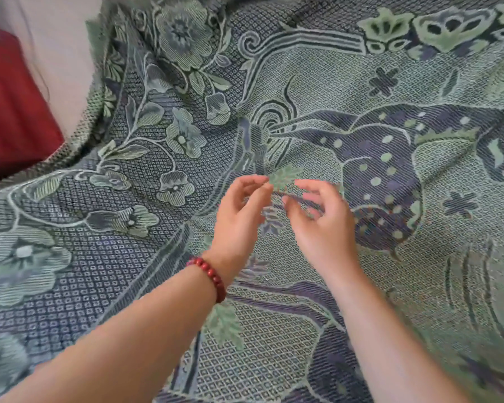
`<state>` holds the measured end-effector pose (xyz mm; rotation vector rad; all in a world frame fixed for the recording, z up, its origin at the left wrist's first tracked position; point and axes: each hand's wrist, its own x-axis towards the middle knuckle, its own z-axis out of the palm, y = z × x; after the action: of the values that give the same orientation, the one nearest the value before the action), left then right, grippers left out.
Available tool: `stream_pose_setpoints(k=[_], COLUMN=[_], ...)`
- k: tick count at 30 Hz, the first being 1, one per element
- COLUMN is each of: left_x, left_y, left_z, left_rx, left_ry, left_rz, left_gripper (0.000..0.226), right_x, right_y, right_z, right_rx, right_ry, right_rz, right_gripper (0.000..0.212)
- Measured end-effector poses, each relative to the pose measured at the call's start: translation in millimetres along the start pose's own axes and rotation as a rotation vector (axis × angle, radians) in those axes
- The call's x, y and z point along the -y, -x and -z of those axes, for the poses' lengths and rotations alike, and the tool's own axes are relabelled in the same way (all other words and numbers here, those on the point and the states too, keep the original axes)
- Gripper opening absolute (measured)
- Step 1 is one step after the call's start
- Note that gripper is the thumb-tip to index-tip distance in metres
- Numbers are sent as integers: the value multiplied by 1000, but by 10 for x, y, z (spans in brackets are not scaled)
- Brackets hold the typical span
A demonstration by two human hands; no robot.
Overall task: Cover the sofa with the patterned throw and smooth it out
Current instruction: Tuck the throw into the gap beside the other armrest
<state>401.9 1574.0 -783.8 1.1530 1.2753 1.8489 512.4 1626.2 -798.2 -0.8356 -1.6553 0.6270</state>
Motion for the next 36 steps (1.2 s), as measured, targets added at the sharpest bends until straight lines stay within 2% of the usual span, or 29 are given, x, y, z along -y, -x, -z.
stream_pose_setpoints(k=[4, 8, 11, 15, 20, 25, 30, 32, 36], left_x=[-41, -201, -384, -478, -253, -305, -431, -410, -357], left_y=[-296, -617, -816, -960, -1015, -1150, -1285, -1379, -1608], left_z=[682, 1256, 1622, 1914, 2030, 2097, 2409, 2594, 3043], left_rx=[45, 107, 112, 101, 54, -34, -54, -61, -79], left_ry=[26, 23, -21, -37, -31, -71, -108, -133, -214], left_rz=[-7, -32, -18, 7, -14, 26, 68, 39, -42], left_gripper=[7, 10, 22, 21, 3, 4, 7, 4, 15], right_x=[261, 537, 781, 890, 664, 693, 832, 826, 834], right_y=[-4, -121, -273, -361, -368, -618, -684, -652, -565], right_z=[-717, -1292, -1614, -1823, -2058, -2218, -2518, -2732, -3295], right_rx=[-76, -136, -137, -110, -55, -19, 26, 37, 23], right_ry=[23, 96, 100, 55, 33, -68, -133, -143, -174], right_rz=[1, -32, -97, -151, -95, -82, -117, -108, -64], right_gripper=[25, 24, 21, 20, 18, 17, 14, 14, 13])
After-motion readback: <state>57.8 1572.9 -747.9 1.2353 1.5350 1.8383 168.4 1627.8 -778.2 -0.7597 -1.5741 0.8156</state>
